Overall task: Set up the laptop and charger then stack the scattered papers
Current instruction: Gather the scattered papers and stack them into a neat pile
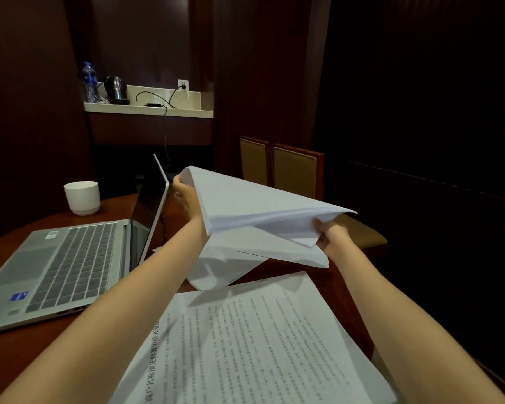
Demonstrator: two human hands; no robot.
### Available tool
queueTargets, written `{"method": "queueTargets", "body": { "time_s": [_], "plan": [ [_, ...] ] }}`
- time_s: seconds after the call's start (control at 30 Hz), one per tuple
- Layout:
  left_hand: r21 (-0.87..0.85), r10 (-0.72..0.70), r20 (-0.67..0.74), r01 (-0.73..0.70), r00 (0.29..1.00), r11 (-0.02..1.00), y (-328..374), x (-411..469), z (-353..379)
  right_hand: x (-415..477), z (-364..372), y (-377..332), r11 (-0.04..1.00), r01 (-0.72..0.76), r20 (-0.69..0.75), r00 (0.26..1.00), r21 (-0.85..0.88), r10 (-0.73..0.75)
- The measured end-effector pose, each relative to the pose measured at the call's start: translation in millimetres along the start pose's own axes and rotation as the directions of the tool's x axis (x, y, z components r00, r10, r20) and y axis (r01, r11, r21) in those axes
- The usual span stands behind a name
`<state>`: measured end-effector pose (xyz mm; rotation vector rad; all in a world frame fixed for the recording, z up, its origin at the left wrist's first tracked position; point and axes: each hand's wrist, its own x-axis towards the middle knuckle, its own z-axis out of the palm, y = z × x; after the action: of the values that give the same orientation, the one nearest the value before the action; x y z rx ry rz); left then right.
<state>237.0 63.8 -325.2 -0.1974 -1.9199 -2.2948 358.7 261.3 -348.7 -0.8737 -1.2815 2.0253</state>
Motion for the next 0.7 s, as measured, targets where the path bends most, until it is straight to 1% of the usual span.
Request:
{"method": "queueTargets", "body": {
  "time_s": [0.03, 0.07, 0.1, 0.17, 0.27, 0.33, 0.4, 0.47, 0.6, 0.7],
  "plan": [
    [-0.013, -0.022, -0.034, 0.021, 0.999, 1.0, 1.6, -1.5, 1.8, -0.1, -2.1, 0.9, 1.0, -0.009, -0.004, 1.0, 0.013, 0.009],
    [-0.043, -0.01, -0.069, 0.007, 0.998, 0.999, 7.6, -4.2, 5.6, -0.9, -4.5, 1.1, 1.0, -0.002, 0.003, 1.0, 0.016, 0.002],
    [0.052, 0.035, -0.104, -0.029, 0.994, 0.998, 13.0, -8.5, 10.8, -0.3, -6.3, 1.1, 1.0, 0.02, 0.016, 1.0, -0.009, -0.02],
    [0.289, 0.155, -0.079, -0.126, 0.985, 0.949, 22.4, -20.3, 22.5, 0.1, -9.0, 0.9, 0.997, 0.052, 0.018, 0.999, -0.064, -0.051],
    [0.479, 0.263, -0.03, -0.217, 0.964, 0.851, 16.8, -18.1, 20.1, 2.1, -12.3, -0.2, 0.988, 0.067, 0.006, 0.998, -0.141, -0.067],
    [0.604, 0.372, 0.027, -0.311, 0.928, 0.734, 17.3, -18.5, 18.4, 3.2, -14.8, -1.2, 0.982, 0.075, -0.014, 0.997, -0.174, -0.078],
    [0.703, 0.458, 0.148, -0.419, 0.877, 0.575, 18.5, -20.1, 19.4, 5.6, -17.0, -0.7, 0.976, 0.089, -0.021, 0.995, -0.197, -0.095],
    [0.748, 0.449, 0.288, -0.492, 0.846, 0.446, 17.7, -18.7, 19.9, 6.4, -18.5, -0.7, 0.973, 0.097, -0.011, 0.995, -0.208, -0.102],
    [0.76, 0.316, 0.512, -0.592, 0.799, 0.268, 17.0, -22.5, 26.7, 3.6, -19.7, -3.4, 0.95, 0.142, 0.054, 0.99, -0.277, -0.133],
    [0.717, 0.246, 0.66, -0.693, 0.71, 0.076, 16.5, -24.1, 33.1, 2.2, -22.7, -4.8, 0.904, 0.189, 0.14, 0.979, -0.383, -0.145]
  ]
}}
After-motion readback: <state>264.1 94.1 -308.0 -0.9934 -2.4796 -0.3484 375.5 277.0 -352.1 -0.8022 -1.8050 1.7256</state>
